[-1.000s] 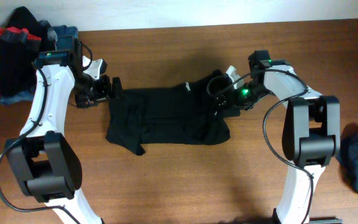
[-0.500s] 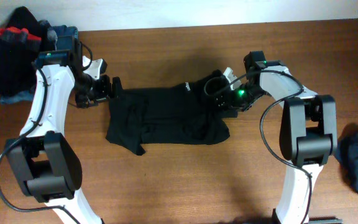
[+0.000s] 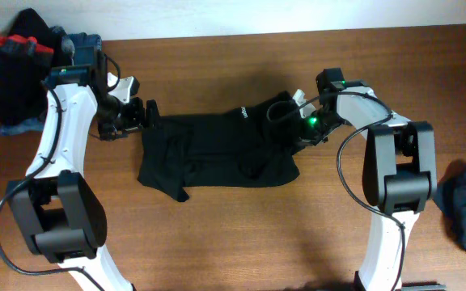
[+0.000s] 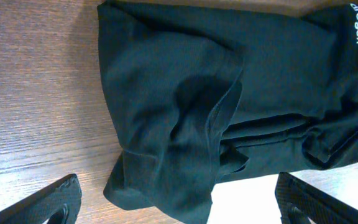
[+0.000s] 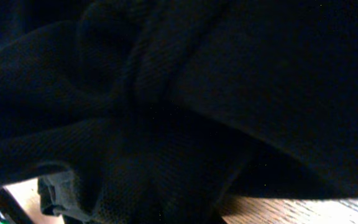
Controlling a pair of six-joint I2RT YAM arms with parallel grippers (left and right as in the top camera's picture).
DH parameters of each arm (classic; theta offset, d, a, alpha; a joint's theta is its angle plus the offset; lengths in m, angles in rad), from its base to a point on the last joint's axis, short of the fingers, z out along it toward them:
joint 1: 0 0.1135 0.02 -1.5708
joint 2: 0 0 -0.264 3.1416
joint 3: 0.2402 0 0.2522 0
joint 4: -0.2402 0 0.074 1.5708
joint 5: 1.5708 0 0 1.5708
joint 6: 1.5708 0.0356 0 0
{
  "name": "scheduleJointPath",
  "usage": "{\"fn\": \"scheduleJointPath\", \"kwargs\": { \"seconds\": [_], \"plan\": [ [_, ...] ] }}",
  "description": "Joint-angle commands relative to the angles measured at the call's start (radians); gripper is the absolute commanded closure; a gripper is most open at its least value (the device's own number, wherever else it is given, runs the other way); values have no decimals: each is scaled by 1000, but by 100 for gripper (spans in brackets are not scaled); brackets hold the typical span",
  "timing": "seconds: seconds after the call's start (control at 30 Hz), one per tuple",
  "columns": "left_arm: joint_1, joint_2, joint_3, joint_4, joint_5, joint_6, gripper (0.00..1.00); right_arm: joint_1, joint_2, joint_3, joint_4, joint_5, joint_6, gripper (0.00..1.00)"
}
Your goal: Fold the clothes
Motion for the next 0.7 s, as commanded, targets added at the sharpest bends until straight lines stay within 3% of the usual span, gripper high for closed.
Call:
{"fn": "scheduleJointPath", "kwargs": {
  "seconds": [0.0, 0.33, 0.53, 0.67],
  "plan": [
    [-2, -12, 6, -1, 13, 9, 1, 11, -5, -9, -3, 84, 56, 96],
    [-2, -12, 6, 0, -42, 8, 1, 13, -102, 92, -118, 126, 116, 96],
    [-1, -12, 6, 12, -168, -83, 1, 70, -142, 126, -177, 295, 164, 96],
    [-1, -12, 6, 24, -174, -86, 1, 122, -146, 135, -175, 349, 202, 96]
  ]
}}
